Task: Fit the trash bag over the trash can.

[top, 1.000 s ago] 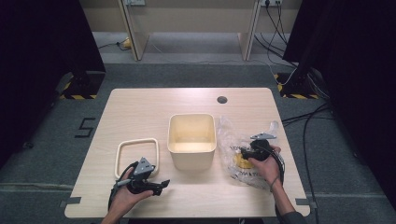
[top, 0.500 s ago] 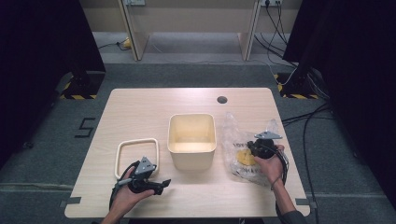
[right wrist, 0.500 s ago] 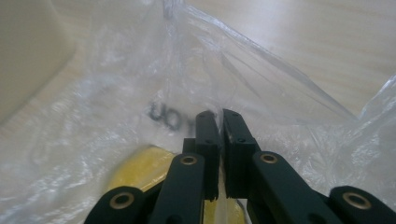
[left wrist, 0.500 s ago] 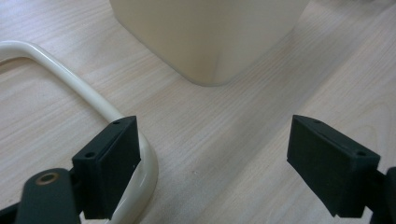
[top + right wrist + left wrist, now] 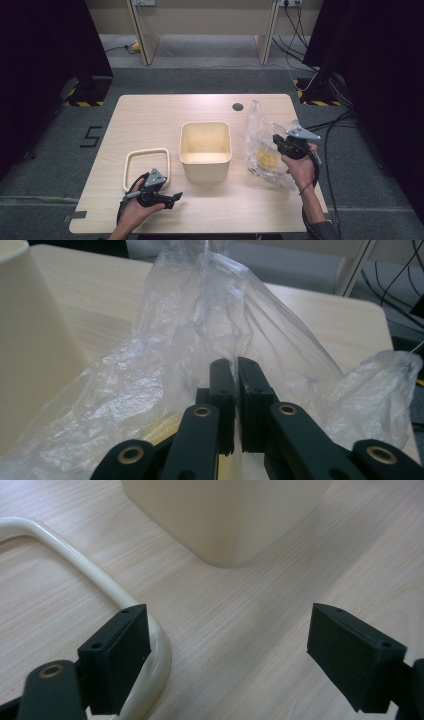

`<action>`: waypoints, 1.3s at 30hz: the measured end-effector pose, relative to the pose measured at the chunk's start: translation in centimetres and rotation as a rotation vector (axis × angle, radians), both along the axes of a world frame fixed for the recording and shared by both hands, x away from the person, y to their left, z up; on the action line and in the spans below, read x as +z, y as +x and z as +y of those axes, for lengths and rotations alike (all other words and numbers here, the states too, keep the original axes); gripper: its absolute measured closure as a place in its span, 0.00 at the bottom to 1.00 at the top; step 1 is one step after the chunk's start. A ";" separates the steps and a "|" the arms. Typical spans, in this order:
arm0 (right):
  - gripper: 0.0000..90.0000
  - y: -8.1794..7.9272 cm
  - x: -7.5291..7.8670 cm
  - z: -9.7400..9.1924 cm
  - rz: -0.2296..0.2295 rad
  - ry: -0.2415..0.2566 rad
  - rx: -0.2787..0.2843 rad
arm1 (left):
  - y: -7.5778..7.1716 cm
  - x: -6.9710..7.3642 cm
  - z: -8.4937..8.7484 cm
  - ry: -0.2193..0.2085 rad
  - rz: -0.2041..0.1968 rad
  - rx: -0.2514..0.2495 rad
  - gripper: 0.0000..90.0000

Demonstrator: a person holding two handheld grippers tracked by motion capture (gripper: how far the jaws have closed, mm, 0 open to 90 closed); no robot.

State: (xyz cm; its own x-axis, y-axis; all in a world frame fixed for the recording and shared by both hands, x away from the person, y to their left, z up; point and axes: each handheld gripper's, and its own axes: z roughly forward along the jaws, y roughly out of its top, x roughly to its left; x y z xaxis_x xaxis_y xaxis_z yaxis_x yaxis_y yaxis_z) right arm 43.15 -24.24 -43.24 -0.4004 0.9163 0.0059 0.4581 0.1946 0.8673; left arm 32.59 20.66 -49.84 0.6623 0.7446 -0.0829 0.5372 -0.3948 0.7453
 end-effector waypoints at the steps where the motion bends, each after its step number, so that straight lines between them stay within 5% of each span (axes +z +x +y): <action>1: 0.96 0.1 0.5 0.0 -0.008 0.005 0.000 | 0.0 0.0 0.0 -0.006 -0.001 0.000 0.19; 7: 0.96 1.0 3.2 0.7 -0.052 0.017 0.011 | 0.0 0.0 0.0 -0.008 0.003 -0.002 0.19; 23: 0.96 3.1 11.1 6.4 -0.189 0.050 0.101 | 0.1 0.1 0.2 -0.004 0.007 0.005 0.19; 30: 0.95 3.8 12.0 10.4 -0.198 0.044 0.166 | 0.1 0.4 0.5 -0.016 0.003 0.006 0.19; 39: 0.95 4.3 11.2 15.9 -0.187 0.023 0.250 | 0.5 0.9 1.8 -0.062 0.003 0.031 0.19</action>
State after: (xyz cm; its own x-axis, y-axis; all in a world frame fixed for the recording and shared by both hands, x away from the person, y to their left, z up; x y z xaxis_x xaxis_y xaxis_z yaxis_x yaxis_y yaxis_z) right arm 47.40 -8.38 -32.05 -0.6097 0.7896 -0.0698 0.2308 0.2611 0.9373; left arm 33.10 22.50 -48.99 0.6387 0.7581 -0.1314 0.5506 -0.3311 0.7663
